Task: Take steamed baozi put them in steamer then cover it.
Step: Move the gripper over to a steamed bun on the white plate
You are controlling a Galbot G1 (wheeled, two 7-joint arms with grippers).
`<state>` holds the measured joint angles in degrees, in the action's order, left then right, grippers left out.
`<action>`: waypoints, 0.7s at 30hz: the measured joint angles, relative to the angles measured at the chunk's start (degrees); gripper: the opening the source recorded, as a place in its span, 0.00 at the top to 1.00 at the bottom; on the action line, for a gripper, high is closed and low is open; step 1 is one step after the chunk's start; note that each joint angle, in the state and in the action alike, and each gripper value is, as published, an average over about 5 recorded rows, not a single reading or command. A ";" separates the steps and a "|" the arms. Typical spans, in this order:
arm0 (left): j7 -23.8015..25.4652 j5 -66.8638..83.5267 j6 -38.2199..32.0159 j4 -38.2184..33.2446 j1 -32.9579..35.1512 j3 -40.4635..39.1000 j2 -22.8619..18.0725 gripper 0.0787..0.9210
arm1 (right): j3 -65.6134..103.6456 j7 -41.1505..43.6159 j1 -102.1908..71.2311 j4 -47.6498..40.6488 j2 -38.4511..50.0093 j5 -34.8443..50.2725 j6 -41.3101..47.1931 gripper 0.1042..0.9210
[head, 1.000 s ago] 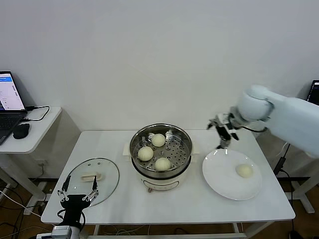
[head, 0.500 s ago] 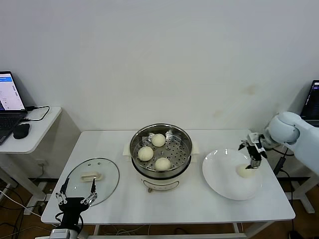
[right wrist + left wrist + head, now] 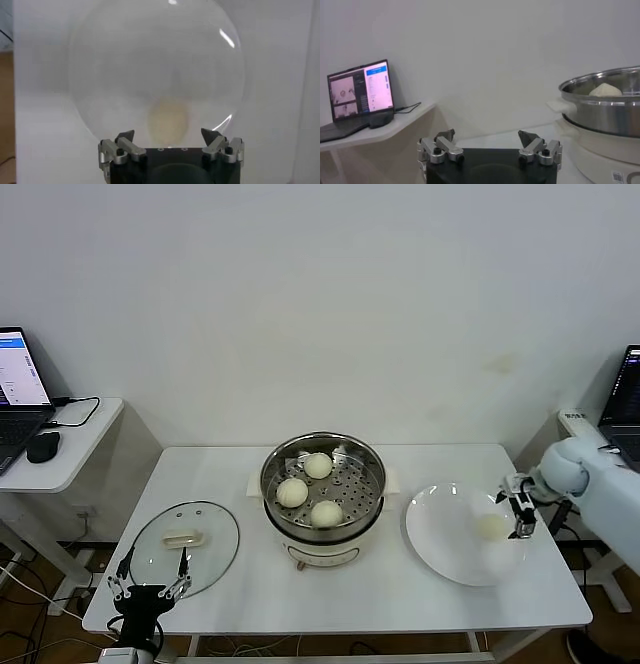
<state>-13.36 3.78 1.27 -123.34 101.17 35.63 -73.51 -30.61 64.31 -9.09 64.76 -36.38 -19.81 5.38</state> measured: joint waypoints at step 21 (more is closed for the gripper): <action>0.17 0.09 0.61 1.01 -0.90 -0.16 -0.30 0.12 | 2.60 -0.43 -1.99 -8.31 -7.35 -4.84 -0.90 0.35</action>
<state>-13.19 3.87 1.88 -122.32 100.28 35.47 -73.81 -28.01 63.88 -11.07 56.45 -43.73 -24.65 4.48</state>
